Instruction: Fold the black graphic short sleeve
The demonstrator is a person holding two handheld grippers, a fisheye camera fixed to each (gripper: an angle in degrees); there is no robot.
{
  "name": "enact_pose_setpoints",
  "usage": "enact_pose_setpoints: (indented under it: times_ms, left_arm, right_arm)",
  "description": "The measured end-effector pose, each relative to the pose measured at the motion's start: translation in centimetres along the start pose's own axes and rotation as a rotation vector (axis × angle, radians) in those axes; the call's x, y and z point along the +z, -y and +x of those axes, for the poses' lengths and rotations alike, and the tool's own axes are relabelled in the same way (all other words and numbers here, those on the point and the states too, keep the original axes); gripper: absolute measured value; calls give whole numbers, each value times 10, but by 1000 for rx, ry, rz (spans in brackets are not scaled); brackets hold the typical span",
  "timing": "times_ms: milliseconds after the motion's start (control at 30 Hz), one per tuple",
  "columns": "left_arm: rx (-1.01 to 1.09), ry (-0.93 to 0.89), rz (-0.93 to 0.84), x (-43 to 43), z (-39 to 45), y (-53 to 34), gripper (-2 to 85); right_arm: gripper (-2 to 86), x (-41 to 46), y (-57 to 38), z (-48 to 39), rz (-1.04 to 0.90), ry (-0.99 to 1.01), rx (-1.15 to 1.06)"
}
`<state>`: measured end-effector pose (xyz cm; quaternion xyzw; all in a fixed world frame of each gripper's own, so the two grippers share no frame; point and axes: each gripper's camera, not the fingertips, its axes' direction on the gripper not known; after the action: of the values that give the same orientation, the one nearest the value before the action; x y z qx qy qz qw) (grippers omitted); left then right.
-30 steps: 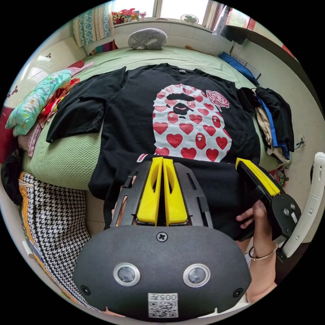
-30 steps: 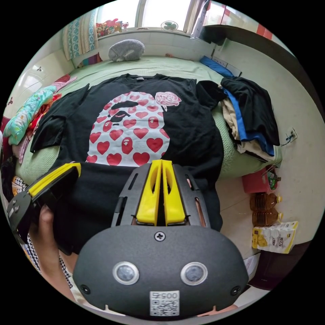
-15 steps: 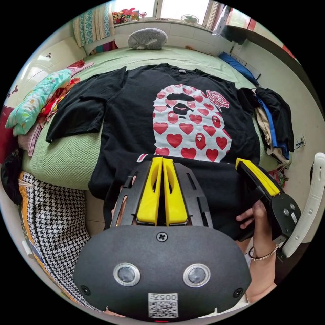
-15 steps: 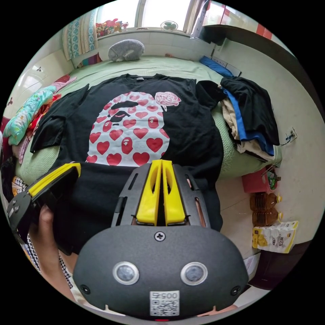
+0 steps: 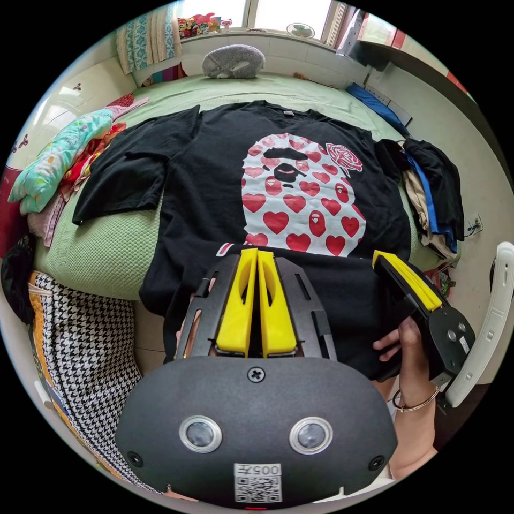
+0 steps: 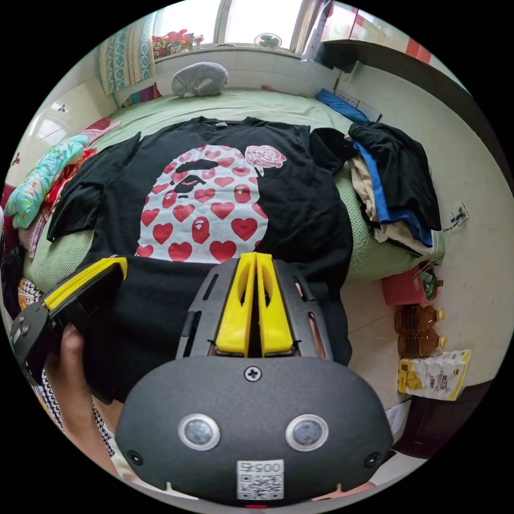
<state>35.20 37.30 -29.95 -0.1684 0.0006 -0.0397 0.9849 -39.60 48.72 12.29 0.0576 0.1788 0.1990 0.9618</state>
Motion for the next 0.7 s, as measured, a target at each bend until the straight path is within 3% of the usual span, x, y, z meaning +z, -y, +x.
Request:
enact_pose_setpoints:
  times_ms: [700]
  left_arm:
    - [-10,-31,-11,-2,-21,2,-2]
  right_arm:
    - [-9,5,6,12,3,-5,-1]
